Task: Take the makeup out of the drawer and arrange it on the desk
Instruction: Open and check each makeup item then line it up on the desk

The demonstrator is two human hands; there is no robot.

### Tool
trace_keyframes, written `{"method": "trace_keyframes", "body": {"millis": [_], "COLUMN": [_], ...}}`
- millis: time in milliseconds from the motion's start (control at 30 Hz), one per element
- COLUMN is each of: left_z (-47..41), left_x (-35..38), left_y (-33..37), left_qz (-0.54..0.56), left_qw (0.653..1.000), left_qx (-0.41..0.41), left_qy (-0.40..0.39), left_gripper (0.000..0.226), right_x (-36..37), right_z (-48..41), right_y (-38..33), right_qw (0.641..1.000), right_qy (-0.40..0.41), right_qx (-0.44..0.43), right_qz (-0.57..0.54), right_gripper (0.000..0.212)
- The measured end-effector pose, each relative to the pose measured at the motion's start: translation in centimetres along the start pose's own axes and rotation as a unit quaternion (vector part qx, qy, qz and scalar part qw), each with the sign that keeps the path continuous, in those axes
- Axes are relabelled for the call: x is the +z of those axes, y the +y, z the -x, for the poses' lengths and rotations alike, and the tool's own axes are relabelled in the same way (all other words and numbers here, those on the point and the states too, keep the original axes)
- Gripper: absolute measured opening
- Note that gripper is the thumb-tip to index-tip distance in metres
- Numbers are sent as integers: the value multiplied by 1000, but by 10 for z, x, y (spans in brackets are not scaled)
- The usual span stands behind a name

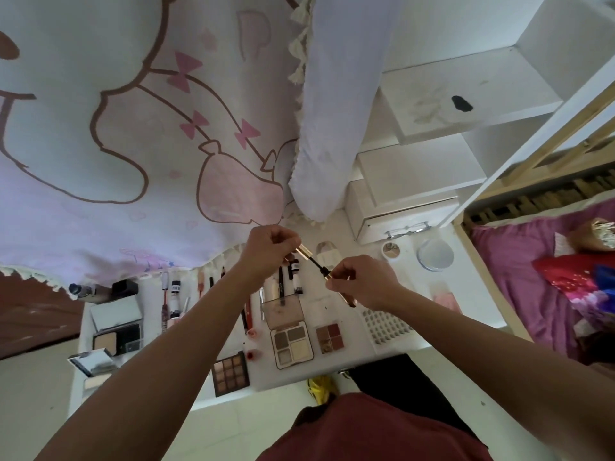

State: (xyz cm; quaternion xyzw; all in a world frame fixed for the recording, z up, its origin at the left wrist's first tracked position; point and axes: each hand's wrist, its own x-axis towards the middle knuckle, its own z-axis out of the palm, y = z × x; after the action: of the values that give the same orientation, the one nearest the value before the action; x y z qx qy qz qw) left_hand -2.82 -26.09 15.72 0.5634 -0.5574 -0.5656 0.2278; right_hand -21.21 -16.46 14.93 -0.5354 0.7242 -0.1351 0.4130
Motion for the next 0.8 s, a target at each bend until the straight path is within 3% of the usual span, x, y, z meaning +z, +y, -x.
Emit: {"method": "trace_keyframes", "body": {"millis": [300,567,800], "left_z": [-79,-126,-146], "left_x": [21,37,42], "left_y": [-25,-57,-74], "left_qz": [-129,-239,-286], "left_qw": [990,970,955], "left_qx": [-26,-35,-75], "left_qy": [54,22,6], "left_gripper": [16,15,10], "right_x": [41,80,96], "right_z": [-77,-118,-133], "right_y": [7,16,17], "right_qw": [997,987,982], "right_qy": [-30,-32,-25], "right_qx": [51,97,73], "right_qz": [48,121,172], "right_gripper": [17,32,38]}}
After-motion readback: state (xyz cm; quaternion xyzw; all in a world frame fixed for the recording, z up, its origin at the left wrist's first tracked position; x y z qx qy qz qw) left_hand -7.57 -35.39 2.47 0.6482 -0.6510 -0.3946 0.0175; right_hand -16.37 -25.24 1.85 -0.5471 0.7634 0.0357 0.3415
